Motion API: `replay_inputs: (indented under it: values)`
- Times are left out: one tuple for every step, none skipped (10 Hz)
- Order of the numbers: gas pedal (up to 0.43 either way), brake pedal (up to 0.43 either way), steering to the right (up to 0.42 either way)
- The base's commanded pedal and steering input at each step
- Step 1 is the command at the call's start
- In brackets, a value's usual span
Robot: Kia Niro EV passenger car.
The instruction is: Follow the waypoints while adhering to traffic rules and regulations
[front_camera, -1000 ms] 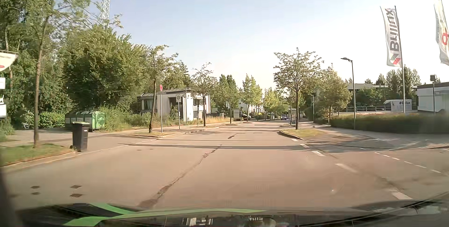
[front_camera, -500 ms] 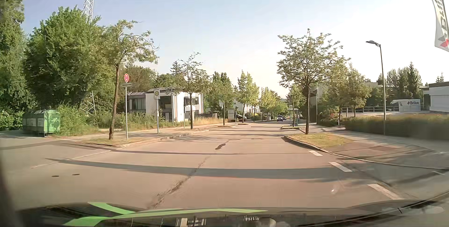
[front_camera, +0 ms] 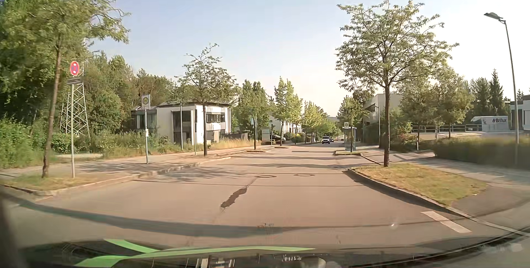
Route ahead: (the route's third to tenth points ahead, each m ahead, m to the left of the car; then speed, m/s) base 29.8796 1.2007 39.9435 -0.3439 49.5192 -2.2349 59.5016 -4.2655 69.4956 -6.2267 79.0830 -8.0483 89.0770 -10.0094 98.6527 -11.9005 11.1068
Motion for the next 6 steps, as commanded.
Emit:
replay_inputs:
  values:
    - [0.067, 0.0, 0.016]
    - [0.067, 0.0, 0.02]
    - [0.067, 0.0, 0.031]
    - [0.067, 0.0, 0.038]
    - [0.067, 0.0, 0.039]
    - [0.067, 0.0, 0.034]
